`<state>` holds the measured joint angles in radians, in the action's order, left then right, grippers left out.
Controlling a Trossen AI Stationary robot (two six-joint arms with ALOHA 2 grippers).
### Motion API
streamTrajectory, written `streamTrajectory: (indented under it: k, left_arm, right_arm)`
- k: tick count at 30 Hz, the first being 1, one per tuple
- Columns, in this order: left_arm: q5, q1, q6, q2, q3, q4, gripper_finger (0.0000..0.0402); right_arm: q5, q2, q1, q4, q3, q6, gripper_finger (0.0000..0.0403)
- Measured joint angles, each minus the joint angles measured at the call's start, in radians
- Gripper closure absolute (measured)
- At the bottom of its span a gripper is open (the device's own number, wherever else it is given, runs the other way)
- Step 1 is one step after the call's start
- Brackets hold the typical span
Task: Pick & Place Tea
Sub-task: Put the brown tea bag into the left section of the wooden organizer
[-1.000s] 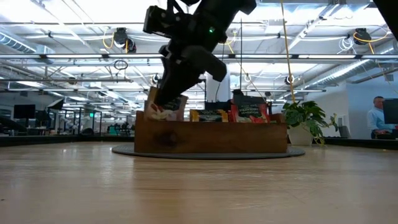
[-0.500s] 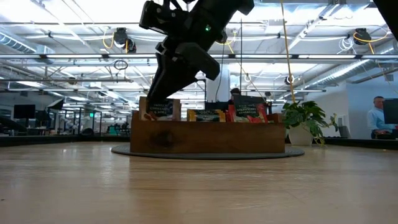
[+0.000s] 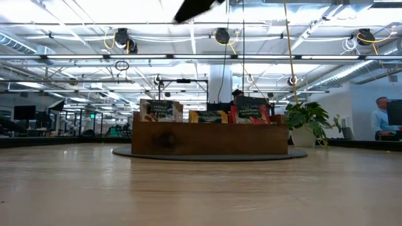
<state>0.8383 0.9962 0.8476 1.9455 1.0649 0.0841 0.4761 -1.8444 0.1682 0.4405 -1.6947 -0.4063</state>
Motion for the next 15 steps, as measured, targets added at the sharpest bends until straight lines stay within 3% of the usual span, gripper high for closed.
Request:
streamTrajectory:
  k: [4,8,10,15]
  left_arm:
    - [0.0,0.001,0.014,0.0,0.0,0.0,0.033]
    - [0.001,0.001,0.004,0.0,0.0,0.0,0.033]
    - [0.022,0.001,-0.011,0.0,0.0,0.001,0.033]
    - [0.087,-0.01,-0.012,0.0,0.0,0.001,0.033]
  right_arm:
    - [-0.057,0.181,-0.012,0.18,0.002,0.16,0.0282]
    - [-0.181,0.354,0.028,0.258,0.14,0.285,0.0354]
    - [-0.192,0.436,0.073,0.228,0.272,0.305,0.0389]
    - [-0.182,0.653,0.198,-0.069,0.671,0.408,0.0392]
